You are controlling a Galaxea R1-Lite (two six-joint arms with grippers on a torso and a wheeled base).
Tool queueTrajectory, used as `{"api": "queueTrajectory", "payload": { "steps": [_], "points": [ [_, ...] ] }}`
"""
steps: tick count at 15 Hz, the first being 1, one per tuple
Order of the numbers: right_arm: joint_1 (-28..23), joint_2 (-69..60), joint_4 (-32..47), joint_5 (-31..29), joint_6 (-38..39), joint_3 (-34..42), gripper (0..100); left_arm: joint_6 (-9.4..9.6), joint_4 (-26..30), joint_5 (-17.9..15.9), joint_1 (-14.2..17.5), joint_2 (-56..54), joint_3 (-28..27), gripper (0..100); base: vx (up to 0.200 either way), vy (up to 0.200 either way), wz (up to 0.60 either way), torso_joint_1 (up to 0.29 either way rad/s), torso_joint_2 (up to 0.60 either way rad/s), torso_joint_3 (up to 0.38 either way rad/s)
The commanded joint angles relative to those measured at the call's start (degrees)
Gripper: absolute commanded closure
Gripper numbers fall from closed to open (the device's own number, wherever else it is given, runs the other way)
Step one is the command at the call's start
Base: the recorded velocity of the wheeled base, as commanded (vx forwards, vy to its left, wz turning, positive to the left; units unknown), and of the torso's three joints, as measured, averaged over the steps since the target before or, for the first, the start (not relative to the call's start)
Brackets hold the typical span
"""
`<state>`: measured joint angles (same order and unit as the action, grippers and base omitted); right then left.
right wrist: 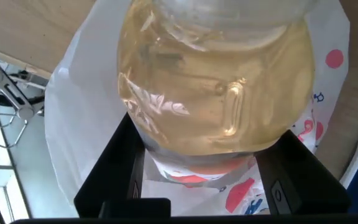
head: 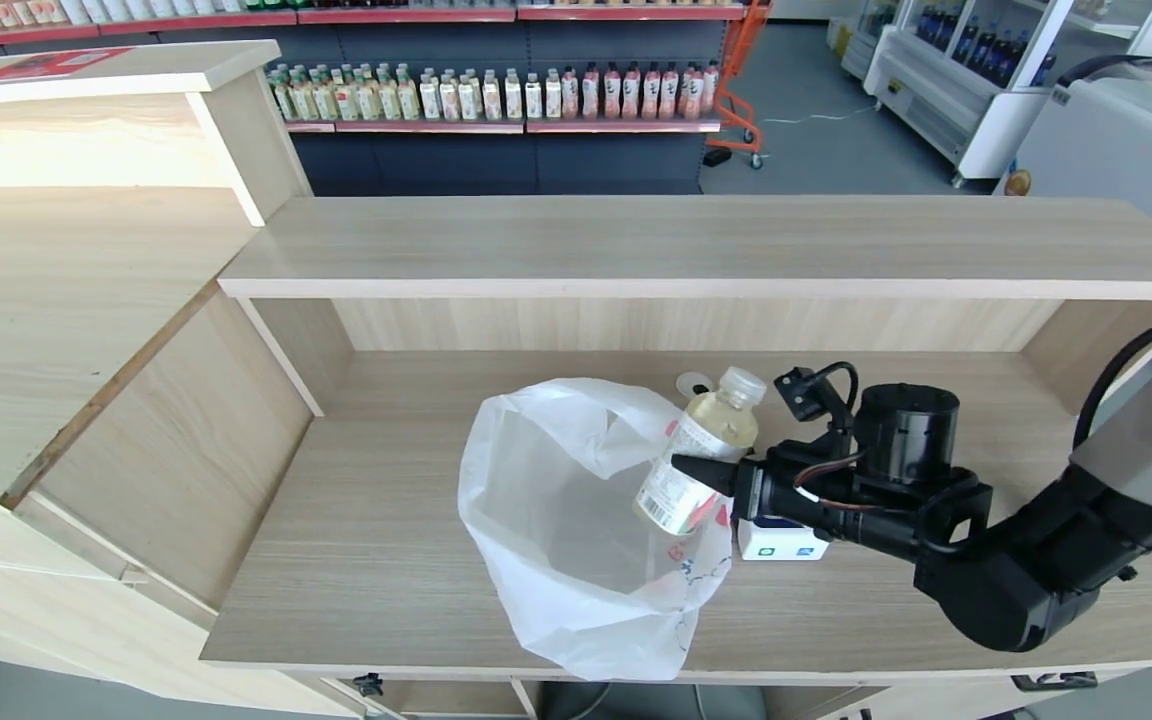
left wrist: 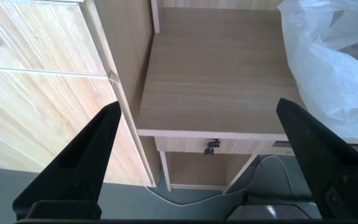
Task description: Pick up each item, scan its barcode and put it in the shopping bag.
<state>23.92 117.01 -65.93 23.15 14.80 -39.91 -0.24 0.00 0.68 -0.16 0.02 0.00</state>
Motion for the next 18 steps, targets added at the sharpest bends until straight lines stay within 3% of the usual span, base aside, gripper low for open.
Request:
{"api": "queueTrajectory", "payload": {
  "steps": [1,6,12,13,18],
  "points": [
    [0.9,4.4,-0.1,-1.2,-2.4,-2.0,100,-0.02,0.0,0.0,0.0,0.0,0.0,0,0.000,0.000,0.00,0.000,0.00,0.000],
    [1.6,11.2,-0.4,-2.6,-18.8,-4.7,100,-0.02,0.0,0.0,0.0,0.0,0.0,0,0.000,0.000,0.00,0.000,0.00,0.000],
    [3.3,15.9,-2.1,-2.7,-28.7,-8.6,100,-0.02,0.0,0.1,0.0,0.0,0.0,0,0.000,0.000,0.00,0.000,0.00,0.000],
    [3.6,16.2,-3.3,-2.7,-28.9,-8.6,0,-0.02,0.0,0.0,0.0,0.0,0.0,0,0.000,0.000,0.00,0.000,0.00,0.000],
    [4.1,14.0,-3.4,-2.6,-24.6,-7.9,0,-0.02,0.0,0.0,0.0,0.0,0.0,0,0.000,0.000,0.00,0.000,0.00,0.000]
  ]
}}
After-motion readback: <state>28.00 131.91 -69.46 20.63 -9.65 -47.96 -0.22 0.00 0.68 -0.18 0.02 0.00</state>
